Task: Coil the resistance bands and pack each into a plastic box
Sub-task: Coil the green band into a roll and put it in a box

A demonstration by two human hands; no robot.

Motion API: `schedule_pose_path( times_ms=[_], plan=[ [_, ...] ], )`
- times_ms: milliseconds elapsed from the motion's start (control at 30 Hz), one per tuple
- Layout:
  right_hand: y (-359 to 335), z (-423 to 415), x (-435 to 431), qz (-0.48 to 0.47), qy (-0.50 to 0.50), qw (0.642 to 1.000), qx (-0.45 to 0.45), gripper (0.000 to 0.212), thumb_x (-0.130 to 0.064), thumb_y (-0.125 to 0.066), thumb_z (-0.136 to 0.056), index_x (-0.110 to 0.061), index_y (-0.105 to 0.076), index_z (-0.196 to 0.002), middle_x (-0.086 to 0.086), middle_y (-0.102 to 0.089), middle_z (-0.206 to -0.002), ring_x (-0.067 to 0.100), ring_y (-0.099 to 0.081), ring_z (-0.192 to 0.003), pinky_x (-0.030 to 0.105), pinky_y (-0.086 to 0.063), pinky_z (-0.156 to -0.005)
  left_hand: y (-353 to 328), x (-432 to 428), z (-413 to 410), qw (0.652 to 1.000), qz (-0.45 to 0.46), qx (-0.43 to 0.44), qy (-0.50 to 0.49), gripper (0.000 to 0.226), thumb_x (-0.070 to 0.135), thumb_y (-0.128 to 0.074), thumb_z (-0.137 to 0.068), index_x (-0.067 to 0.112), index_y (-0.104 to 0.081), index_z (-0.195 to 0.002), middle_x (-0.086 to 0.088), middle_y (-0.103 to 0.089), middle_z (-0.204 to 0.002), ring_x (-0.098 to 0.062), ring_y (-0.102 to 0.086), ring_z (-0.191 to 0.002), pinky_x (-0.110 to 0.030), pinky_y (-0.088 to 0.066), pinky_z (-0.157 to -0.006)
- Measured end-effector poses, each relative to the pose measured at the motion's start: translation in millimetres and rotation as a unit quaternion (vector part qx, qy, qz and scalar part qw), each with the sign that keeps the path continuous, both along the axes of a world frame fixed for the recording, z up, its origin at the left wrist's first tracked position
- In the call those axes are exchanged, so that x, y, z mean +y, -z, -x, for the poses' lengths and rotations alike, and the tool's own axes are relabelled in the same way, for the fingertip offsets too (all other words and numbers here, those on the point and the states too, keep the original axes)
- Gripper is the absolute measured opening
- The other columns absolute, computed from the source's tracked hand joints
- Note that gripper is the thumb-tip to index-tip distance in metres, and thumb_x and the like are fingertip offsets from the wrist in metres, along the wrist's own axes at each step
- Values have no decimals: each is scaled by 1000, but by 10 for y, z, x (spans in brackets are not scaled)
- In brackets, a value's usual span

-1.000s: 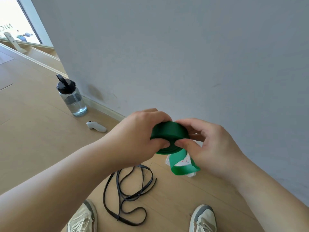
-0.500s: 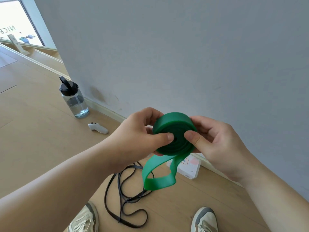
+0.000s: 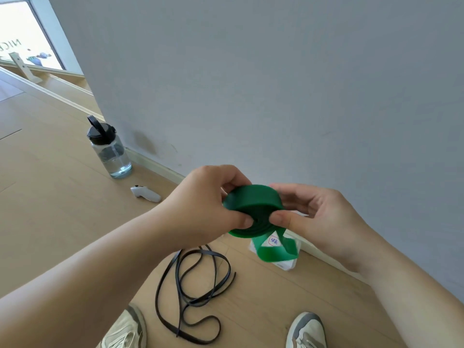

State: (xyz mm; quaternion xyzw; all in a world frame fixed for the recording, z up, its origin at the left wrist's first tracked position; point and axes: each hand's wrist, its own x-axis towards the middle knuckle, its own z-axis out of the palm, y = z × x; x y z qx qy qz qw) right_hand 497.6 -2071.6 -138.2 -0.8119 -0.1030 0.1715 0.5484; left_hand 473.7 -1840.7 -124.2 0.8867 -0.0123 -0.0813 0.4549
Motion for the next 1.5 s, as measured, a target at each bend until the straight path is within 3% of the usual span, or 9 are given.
schedule_pose_path(
  times_ms=[167,300,400,567,800,967,1200,1333,1500],
  plan=[
    [13,-10,-86,-107,-38,992,53,41,-9,-70,-82,-15,-71,-122,4,-79,-117,19,-74,-112,25,-58,-93,-65,79,32,988,143,44,-31,39,5,-92,-72,25,-75,-102,5,-79,-88,-8,-75,-76,-14,-56,-60],
    [5,-25,-103,-106,-32,993,39,38,-11,-72,-78,-17,-74,-116,3,-80,-112,17,-76,-108,22,-58,-89,-23,83,59,974,209,76,-36,39,1,-88,-75,20,-74,-106,-4,-81,-94,-28,-78,-89,-41,-66,-82],
    [-26,-26,-86,-71,-2,997,-3,31,-8,-77,-81,-18,-76,-110,1,-82,-105,17,-77,-103,24,-59,-90,27,68,66,968,231,94,-28,38,1,-87,-78,17,-71,-108,-6,-80,-100,-28,-79,-91,-44,-65,-85],
    [-58,45,31,35,2,999,-38,37,3,-80,-83,-31,-78,-97,-13,-82,-90,3,-78,-88,14,-57,-81,14,26,72,1000,-18,11,6,36,26,-89,-76,36,-69,-104,23,-73,-96,17,-64,-85,-3,-46,-68],
    [-33,82,102,96,-19,994,-50,35,-5,-81,-84,-37,-79,-99,-20,-79,-90,-3,-74,-87,7,-53,-76,-12,-50,27,984,-148,-43,85,47,29,-79,-84,41,-66,-127,18,-62,-110,-4,-59,-104,-30,-52,-92],
    [23,-14,-3,3,23,999,24,38,-9,-80,-83,-24,-76,-117,-7,-81,-108,10,-76,-105,30,-55,-98,7,31,-32,999,-24,26,24,46,25,-83,-85,33,-70,-128,16,-76,-106,4,-69,-89,2,-46,-69],
    [69,-67,-51,-134,48,985,99,42,-17,-68,-83,-8,-71,-124,12,-79,-114,27,-75,-109,32,-61,-94,63,65,-28,984,155,59,-63,24,12,-82,-86,25,-74,-105,2,-79,-92,-16,-77,-86,-41,-66,-78],
    [51,-51,14,-230,49,965,119,44,-17,-59,-92,-7,-65,-134,14,-74,-126,27,-71,-117,35,-58,-99,31,64,-17,955,269,84,-93,23,6,-78,-90,16,-73,-110,-14,-78,-100,-29,-78,-92,-44,-65,-85],
    [44,-86,-46,-250,93,957,115,53,-19,-78,-72,-6,-71,-123,16,-77,-118,28,-75,-107,31,-62,-88,63,20,25,924,355,121,-75,26,-2,-72,-93,7,-67,-117,-20,-75,-111,-31,-78,-97,-43,-64,-87]
  ],
)
